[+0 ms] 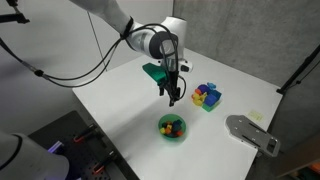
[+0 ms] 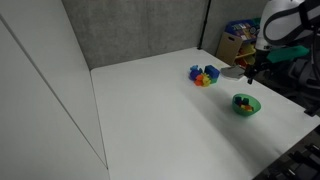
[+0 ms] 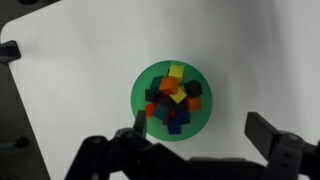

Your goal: Put the small green block in the green bowl.

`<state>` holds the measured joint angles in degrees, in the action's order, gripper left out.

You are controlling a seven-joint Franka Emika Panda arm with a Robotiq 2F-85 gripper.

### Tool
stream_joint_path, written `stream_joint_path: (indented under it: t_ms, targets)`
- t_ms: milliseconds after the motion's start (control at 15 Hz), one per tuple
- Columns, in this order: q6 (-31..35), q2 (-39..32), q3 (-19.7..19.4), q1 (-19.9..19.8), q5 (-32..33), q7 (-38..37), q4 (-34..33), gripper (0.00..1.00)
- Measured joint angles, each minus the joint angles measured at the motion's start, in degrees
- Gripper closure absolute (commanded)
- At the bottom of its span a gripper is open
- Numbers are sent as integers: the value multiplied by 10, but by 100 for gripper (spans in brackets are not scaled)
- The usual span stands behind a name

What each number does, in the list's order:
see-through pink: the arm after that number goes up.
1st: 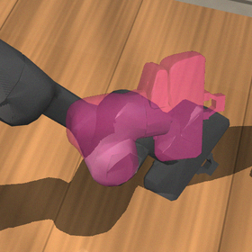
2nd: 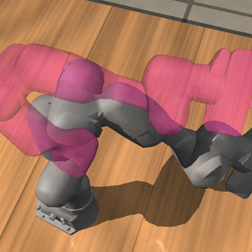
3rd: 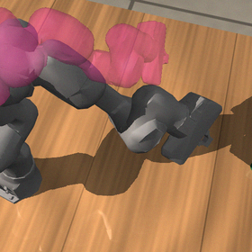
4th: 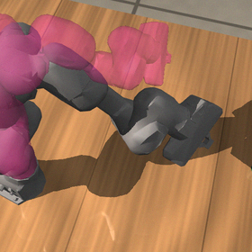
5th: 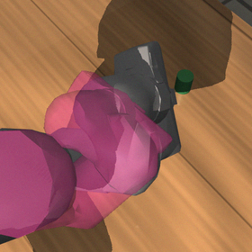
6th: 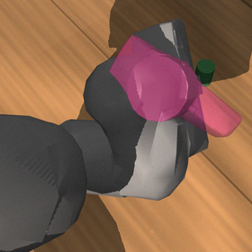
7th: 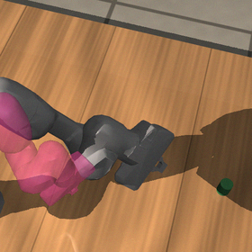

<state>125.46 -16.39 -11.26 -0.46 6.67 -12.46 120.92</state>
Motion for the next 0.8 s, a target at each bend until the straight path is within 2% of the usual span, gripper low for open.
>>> stream_joint_path:
  t_ms: [400, 800]
  targets:
    - [-140, 82, 34, -12, -47, 85, -14, 0]
    - [-156, 146, 54, -12, -69, 137, -9, 0]
